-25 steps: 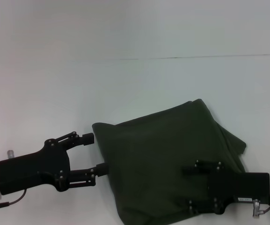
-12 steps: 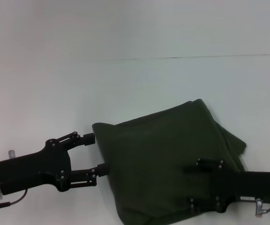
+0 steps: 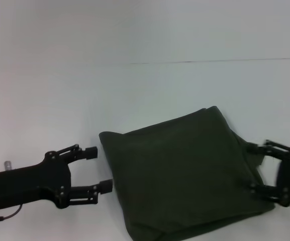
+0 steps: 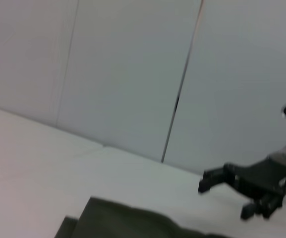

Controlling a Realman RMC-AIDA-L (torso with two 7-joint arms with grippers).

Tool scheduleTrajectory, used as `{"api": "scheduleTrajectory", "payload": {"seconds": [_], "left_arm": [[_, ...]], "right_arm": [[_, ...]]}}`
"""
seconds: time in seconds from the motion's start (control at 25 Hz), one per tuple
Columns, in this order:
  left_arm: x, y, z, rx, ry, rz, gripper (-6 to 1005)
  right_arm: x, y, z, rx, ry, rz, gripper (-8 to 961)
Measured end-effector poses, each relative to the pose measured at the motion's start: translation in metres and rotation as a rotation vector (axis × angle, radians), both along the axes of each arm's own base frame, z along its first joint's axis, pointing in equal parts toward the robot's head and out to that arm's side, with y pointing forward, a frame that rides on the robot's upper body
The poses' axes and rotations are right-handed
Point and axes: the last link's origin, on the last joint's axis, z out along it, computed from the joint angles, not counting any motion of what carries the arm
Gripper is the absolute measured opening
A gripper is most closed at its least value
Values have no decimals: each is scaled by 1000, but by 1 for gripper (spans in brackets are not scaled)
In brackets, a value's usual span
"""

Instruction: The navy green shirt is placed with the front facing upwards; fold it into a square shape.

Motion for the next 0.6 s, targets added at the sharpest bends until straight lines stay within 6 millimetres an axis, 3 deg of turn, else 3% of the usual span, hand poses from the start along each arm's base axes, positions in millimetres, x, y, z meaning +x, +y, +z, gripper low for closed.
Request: {"api": "scheduleTrajectory", "payload": {"seconds": [0.36, 0.44, 0.6], "left_arm": [[-8, 6, -6, -10, 57, 80, 908], [-1, 25, -7, -105, 30, 243, 908], [7, 42, -5, -245, 18, 437, 908]], "right_arm": [[35, -30, 22, 125, 23, -164, 837], [38, -35, 24, 140, 31, -181, 837], [42, -40, 27, 155, 39, -200, 837]]}}
